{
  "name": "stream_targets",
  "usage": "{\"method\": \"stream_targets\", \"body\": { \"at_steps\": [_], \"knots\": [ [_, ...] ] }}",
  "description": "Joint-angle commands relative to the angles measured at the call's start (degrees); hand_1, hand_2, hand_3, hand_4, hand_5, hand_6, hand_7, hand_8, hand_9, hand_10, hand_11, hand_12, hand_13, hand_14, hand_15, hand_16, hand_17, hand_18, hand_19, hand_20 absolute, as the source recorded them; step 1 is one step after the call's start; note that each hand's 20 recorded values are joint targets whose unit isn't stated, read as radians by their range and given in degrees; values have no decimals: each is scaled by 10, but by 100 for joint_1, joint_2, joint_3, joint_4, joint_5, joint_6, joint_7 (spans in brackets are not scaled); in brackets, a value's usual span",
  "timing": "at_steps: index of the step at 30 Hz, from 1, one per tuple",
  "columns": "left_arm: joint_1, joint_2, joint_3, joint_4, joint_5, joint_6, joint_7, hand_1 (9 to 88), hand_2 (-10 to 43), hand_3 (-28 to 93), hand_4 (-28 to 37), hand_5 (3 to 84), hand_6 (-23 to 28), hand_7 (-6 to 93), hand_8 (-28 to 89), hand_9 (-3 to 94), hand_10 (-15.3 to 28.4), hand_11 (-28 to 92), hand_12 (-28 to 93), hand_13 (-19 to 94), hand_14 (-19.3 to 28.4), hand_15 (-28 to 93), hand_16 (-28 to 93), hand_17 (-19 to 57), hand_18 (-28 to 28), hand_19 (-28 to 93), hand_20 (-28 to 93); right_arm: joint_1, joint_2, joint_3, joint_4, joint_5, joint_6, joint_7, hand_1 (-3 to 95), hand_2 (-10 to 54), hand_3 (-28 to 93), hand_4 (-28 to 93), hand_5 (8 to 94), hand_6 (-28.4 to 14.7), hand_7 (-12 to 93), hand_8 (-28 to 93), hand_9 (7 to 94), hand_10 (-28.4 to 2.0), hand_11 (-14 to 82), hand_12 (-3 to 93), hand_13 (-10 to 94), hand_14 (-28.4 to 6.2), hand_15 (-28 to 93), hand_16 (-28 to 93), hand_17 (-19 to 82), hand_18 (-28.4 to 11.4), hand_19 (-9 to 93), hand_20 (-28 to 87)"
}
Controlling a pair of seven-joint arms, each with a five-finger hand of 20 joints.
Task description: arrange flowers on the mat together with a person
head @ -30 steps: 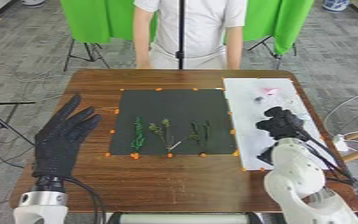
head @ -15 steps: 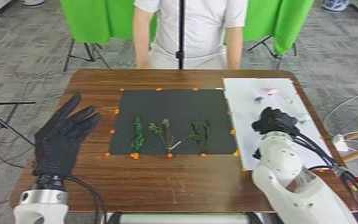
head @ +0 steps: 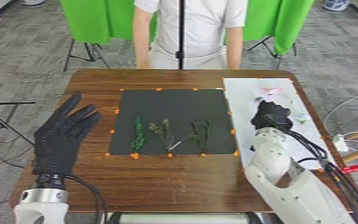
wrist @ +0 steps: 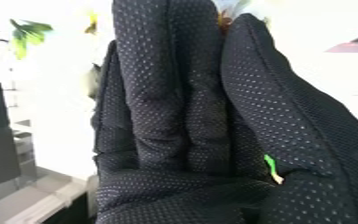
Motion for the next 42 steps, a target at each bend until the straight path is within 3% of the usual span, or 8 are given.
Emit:
{"method": "stream_targets", "body": {
  "at_steps": [1, 14, 20, 25, 29, 31, 38, 42],
  "knots": [
    [139, 2, -66, -121, 8, -23, 42, 219, 94, 777, -283, 360, 84, 97, -95, 357, 211, 221, 87, 264, 279, 484, -107, -79, 235, 572, 21, -302, 68, 194, -285, -223, 401, -109, 564, -95, 708, -283, 854, 21, 144, -11, 933, -78, 79, 270, 852, -54, 315, 276, 301, -157, 858, -73],
    [-19, 138, -34, -223, 93, -114, 268, 220, 95, 773, -282, 358, 84, 96, -93, 359, 212, 227, 91, 270, 281, 499, -106, -45, 268, 699, 57, 186, -1594, -249, -884, 966, -27, -2303, 558, -95, 717, -283, 862, 23, 138, -8, 937, -79, 88, 268, 847, -53, 321, 286, 279, -145, 847, -78],
    [-262, 413, 213, -202, 6, -30, 767, 219, 95, 770, -283, 359, 83, 94, -92, 366, 211, 231, 92, 284, 283, 509, -107, -30, 274, 735, 62, 518, -2391, -601, -352, 1012, -564, -3237, 558, -95, 716, -283, 861, 25, 137, -7, 936, -79, 75, 273, 822, -51, 328, 292, 258, -144, 830, -70],
    [-607, 448, 345, -153, 38, -140, 741, 215, 92, 776, -283, 361, 82, 96, -92, 374, 213, 233, 93, 291, 284, 516, -108, -26, 272, 741, 55, 906, -2668, -982, 73, 1159, -592, -3450, 552, -95, 715, -283, 859, 31, 136, -8, 936, -76, 73, 273, 810, -50, 334, 295, 241, -144, 814, -64],
    [-847, 451, 463, -96, -254, -366, 776, 214, 91, 778, -283, 363, 82, 97, -93, 378, 214, 235, 94, 294, 284, 520, -109, -26, 273, 744, 48, 1093, -2714, -1316, 296, 1172, -592, -3552, 553, -95, 708, -283, 858, 36, 135, -11, 935, -70, 70, 277, 800, -47, 339, 294, 230, -145, 803, -55],
    [-967, 396, 469, -53, -125, -422, 667, 214, 91, 778, -283, 364, 82, 97, -94, 380, 215, 236, 94, 296, 284, 523, -110, -26, 274, 745, 44, 1240, -2664, -1467, 388, 1293, -693, -3529, 558, -95, 703, -283, 854, 36, 135, -11, 933, -69, 64, 280, 793, -43, 334, 295, 226, -145, 794, -39],
    [-1051, 468, 504, -28, -155, -430, 637, 215, 92, 779, -283, 365, 82, 98, -95, 382, 215, 236, 94, 298, 284, 526, -113, -26, 275, 748, 28, 1715, -2550, -2062, 830, 1108, -508, -3329, 560, -95, 704, -283, 837, 51, 127, -22, 928, -58, 46, 274, 781, -39, 319, 303, 219, -145, 774, -3],
    [-1130, 403, 506, 17, -103, -654, 468, 217, 92, 779, -283, 366, 82, 98, -94, 383, 215, 237, 94, 304, 284, 533, -114, -26, 275, 751, 19, 2001, -2434, -2447, 1024, 1089, -347, -3267, 568, -95, 668, -283, 845, 76, 118, -41, 936, -52, 89, 251, 792, -44, 320, 288, 218, -143, 762, 17]
  ]
}}
